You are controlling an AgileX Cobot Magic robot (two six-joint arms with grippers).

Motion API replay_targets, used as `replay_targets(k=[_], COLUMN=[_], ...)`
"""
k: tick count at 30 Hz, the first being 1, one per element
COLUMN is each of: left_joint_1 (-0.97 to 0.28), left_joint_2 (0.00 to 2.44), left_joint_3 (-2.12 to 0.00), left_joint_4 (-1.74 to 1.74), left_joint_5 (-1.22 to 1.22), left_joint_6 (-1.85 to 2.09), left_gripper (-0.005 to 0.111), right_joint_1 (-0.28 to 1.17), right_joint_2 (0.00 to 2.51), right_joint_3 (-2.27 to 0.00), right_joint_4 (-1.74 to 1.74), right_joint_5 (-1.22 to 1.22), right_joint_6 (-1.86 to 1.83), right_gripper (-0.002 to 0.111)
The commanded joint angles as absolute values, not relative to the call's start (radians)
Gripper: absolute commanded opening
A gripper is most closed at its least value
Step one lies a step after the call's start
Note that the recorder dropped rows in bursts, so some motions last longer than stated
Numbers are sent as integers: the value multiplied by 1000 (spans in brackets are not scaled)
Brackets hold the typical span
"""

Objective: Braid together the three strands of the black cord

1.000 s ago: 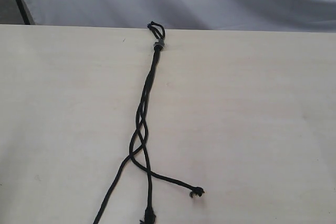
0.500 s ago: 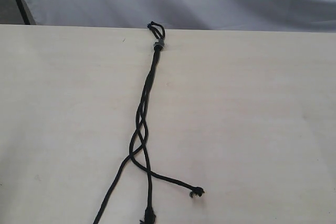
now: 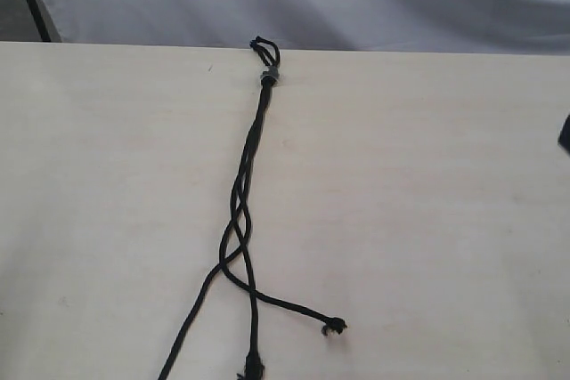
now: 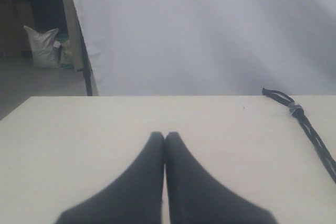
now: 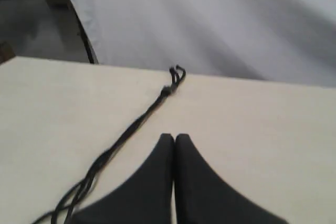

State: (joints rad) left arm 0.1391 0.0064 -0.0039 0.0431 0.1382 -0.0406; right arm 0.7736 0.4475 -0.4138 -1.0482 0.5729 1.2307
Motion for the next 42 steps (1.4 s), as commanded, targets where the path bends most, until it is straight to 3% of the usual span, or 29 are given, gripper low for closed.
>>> replay_targets(k=[1, 3, 4, 6, 9, 16, 18, 21, 25, 35, 38, 42], left_joint_1=[142, 142, 142, 142, 142, 142, 142, 142, 142, 142, 142, 142], left_joint_2=[0, 0, 0, 0, 0, 0, 0, 0, 0, 0, 0, 0], left_joint_3=[0, 0, 0, 0, 0, 0, 0, 0, 0, 0, 0, 0], left_joint_4=[39, 39, 39, 39, 39, 39, 39, 39, 39, 39, 39, 39], left_joint_5=[133, 133, 133, 133, 133, 136, 136, 136, 136, 136, 136, 134], left_joint_6=[-37, -37, -37, -37, -37, -37, -37, -37, -37, -37, -37, -37], left_gripper=[1, 1, 1, 1, 1, 1, 1, 1, 1, 1, 1, 1], right_joint_1=[769, 769, 769, 781, 784, 753, 582, 214, 6, -8, -8, -8], right_joint_2=[425, 423, 423, 423, 423, 361, 268, 103, 0, 0, 0, 0], right_joint_3=[-276, -232, -185, -85, 0, 0, 0, 0, 0, 0, 0, 0], right_joint_4=[-1009, -911, -609, -305, -295, -292, -292, -285, -285, -285, -30, 35], right_joint_5=[421, 273, 70, -153, -256, -252, -253, -252, -156, 176, 202, 202], right_joint_6=[1219, 1047, 690, 313, 294, 300, 312, 410, 487, 485, 252, 129], right_gripper=[0, 0, 0, 0, 0, 0, 0, 0, 0, 0, 0, 0])
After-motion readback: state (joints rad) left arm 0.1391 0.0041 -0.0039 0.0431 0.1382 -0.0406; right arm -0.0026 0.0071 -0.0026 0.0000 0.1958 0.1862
